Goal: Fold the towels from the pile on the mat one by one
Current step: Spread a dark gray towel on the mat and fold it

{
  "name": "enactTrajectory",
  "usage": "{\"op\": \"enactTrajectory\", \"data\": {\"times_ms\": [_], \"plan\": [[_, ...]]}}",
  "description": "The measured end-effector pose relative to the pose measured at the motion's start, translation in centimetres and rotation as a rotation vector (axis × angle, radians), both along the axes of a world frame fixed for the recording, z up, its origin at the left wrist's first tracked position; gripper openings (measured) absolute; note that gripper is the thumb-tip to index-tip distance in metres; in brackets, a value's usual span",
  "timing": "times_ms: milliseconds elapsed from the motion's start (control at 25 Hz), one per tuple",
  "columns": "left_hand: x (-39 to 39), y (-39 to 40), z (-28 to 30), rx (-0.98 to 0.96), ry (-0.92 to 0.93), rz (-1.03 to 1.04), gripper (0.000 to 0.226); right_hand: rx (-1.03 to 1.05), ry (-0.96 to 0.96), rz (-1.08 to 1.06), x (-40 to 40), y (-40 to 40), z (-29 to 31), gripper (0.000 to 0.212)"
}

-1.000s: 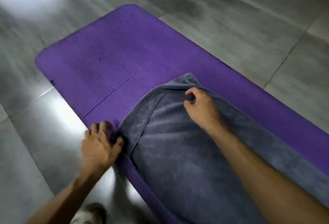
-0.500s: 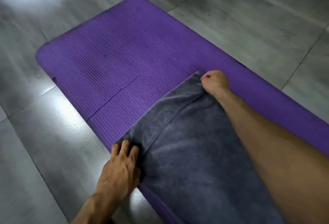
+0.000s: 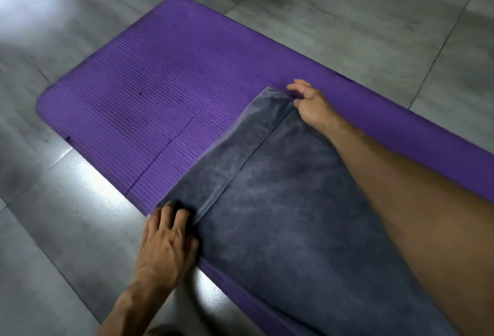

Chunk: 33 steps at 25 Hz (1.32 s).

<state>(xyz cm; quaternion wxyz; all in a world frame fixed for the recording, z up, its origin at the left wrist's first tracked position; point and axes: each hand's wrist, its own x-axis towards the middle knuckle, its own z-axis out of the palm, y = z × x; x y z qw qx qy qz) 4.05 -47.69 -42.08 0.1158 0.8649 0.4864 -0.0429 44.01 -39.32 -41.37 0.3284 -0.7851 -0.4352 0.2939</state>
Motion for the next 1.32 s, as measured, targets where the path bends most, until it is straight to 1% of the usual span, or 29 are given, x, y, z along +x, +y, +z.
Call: {"op": "enactTrajectory", "data": {"times_ms": [80, 120, 160, 240, 280, 360, 400, 440, 560, 600, 680, 720, 760, 800, 880, 960, 1000, 1040, 1080, 1120, 1160, 1240, 1280, 1320], "plan": [[0.6, -0.2, 0.1, -0.027, 0.077, -0.031, 0.064, 0.012, -0.167, 0.127, -2.2, -2.4, -0.4, 0.046], [0.8, -0.3, 0.0, -0.039, 0.106, -0.079, 0.071, -0.001, -0.248, 0.174, -3.9, -4.3, -0.9, 0.044], [0.9, -0.3, -0.2, -0.049, 0.126, -0.114, 0.076, -0.035, -0.358, 0.194, -6.0, -6.9, -1.5, 0.044], [0.7, -0.1, -0.4, -0.087, 0.147, -0.117, 0.082, -0.092, -0.568, 0.227, -10.9, -13.5, -2.7, 0.049], [0.7, -0.1, -0.3, -0.116, 0.164, -0.091, 0.081, -0.116, -0.611, 0.261, -13.4, -17.5, -2.8, 0.051], [1.0, -0.4, -0.2, -0.031, 0.185, -0.117, 0.077, -0.133, -0.636, 0.370, -18.0, -25.8, -2.9, 0.053], [1.4, -1.0, -0.2, 0.020, 0.157, -0.181, 0.072, -0.148, -0.645, 0.409, -19.4, -29.8, -2.9, 0.055], [1.9, -2.1, -0.1, 0.029, 0.108, -0.281, 0.068, -0.176, -0.635, 0.386, -20.2, -33.5, -2.5, 0.058], [2.1, -5.4, -1.3, 0.063, -0.024, -0.724, 0.062, -0.333, -0.578, 0.086, -18.7, -41.5, -1.9, 0.060], [2.5, -5.9, -1.1, 0.067, -0.029, -0.782, 0.061, -0.362, -0.563, 0.032, -18.0, -43.9, -1.6, 0.059], [4.5, -6.2, -0.1, 0.116, 0.012, -0.794, 0.055, -0.363, -0.570, -0.020, -17.1, -48.6, -1.3, 0.056], [5.8, -6.9, 0.3, 0.143, -0.002, -0.833, 0.050, -0.367, -0.577, -0.080, -16.6, -50.8, -1.2, 0.055], [7.3, -8.1, 0.8, 0.168, -0.027, -0.897, 0.045, -0.356, -0.582, -0.190, -15.9, -52.8, -1.3, 0.053], [8.9, -10.0, 1.1, 0.183, -0.064, -0.971, 0.041, -0.340, -0.581, -0.342, -14.9, -54.5, -1.4, 0.050], [11.8, -15.9, 1.3, 0.164, -0.133, -1.127, 0.036, -0.339, -0.544, -0.730, -12.5, -58.5, -1.3, 0.042], [14.4, -22.4, 0.9, 0.113, -0.165, -1.316, 0.043, -0.383, -0.453, -1.136, -10.6, -63.2, -0.9, 0.040], [15.7, -25.0, 0.8, 0.103, -0.148, -1.386, 0.044, -0.427, -0.394, -1.321, -10.1, -65.7, -0.6, 0.043], [16.9, -27.0, 0.7, 0.122, -0.122, -1.420, 0.043, -0.496, -0.330, -1.467, -9.9, -68.4, -0.3, 0.051], [17.7, -28.5, 0.9, 0.133, -0.074, -1.411, 0.041, -0.569, -0.264, -1.546, -9.9, -70.8, 0.0, 0.056], [18.3, -29.4, 1.2, 0.134, -0.043, -1.380, 0.039, -0.615, -0.207, -1.576, -10.0, -73.1, 0.2, 0.057], [18.4, -29.7, 1.4, 0.141, -0.028, -1.342, 0.035, -0.603, -0.129, -1.579, -10.1, -74.8, 0.1, 0.053], [17.8, -29.7, 1.1, 0.198, -0.069, -1.306, 0.029, -0.438, 0.056, -1.653, -9.8, -77.1, -0.4, 0.042], [17.4, -29.4, 0.6, 0.229, -0.111, -1.294, 0.029, -0.382, 0.118, -1.684, -9.4, -77.9, -0.6, 0.034], [17.0, -29.1, 0.1, 0.256, -0.151, -1.273, 0.030, -0.365, 0.138, -1.684, -9.1, -78.7, -0.9, 0.028]]}}
